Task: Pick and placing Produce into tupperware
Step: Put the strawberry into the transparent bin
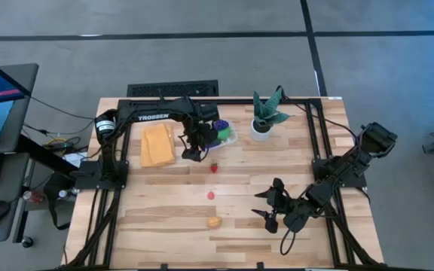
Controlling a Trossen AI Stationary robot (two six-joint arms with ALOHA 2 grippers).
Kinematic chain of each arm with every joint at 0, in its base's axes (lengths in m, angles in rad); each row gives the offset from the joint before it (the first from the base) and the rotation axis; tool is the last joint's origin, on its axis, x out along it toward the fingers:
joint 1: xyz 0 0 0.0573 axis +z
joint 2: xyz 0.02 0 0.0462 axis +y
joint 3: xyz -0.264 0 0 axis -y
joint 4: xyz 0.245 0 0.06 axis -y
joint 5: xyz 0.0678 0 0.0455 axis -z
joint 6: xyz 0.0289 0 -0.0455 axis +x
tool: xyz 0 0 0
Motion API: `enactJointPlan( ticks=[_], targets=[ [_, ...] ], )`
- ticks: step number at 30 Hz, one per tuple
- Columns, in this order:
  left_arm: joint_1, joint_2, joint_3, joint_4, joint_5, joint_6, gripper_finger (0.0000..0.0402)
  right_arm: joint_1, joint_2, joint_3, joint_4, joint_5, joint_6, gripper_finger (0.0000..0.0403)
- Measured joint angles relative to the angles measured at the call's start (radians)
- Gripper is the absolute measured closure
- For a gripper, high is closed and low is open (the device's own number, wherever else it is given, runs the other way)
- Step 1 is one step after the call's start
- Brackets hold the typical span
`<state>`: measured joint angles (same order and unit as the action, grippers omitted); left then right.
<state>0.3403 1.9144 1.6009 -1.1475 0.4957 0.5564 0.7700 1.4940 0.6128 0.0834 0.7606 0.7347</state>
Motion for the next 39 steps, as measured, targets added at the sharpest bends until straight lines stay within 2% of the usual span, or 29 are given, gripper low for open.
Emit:
enactJointPlan(
  ticks=[4, 13, 17, 21, 25, 29, 39],
  targets=[
    [-0.031, 0.000, 0.000, -0.005, 0.033, -0.002, 0.0136, 0.000, 0.000, 0.000, 0.001, 0.000, 0.000, 0.0138],
    [-0.110, -0.001, -0.001, -0.034, -0.001, -0.067, 0.0136, 0.001, 0.000, 0.000, 0.007, 0.000, 0.008, 0.0138],
    [-0.157, -0.048, -0.071, -0.044, 0.049, -0.068, 0.0136, 0.014, 0.000, 0.000, -0.001, 0.000, 0.026, 0.0138],
    [-0.181, -0.139, -0.214, 0.020, 0.045, -0.128, 0.0136, 0.032, 0.000, 0.000, 0.001, 0.000, 0.028, 0.0138],
    [-0.186, -0.298, -0.413, 0.150, 0.044, -0.215, 0.0136, 0.034, 0.000, 0.000, 0.006, 0.004, 0.028, 0.0138],
    [-0.186, -0.520, -0.651, 0.335, 0.032, -0.321, 0.0136, 0.027, 0.000, 0.000, 0.008, 0.011, 0.028, 0.0138],
    [-0.229, -1.157, -1.148, 0.800, -0.259, -0.581, 0.0136, -0.065, 0.000, 0.000, 0.021, 0.034, 0.017, 0.0138]
  ],
)
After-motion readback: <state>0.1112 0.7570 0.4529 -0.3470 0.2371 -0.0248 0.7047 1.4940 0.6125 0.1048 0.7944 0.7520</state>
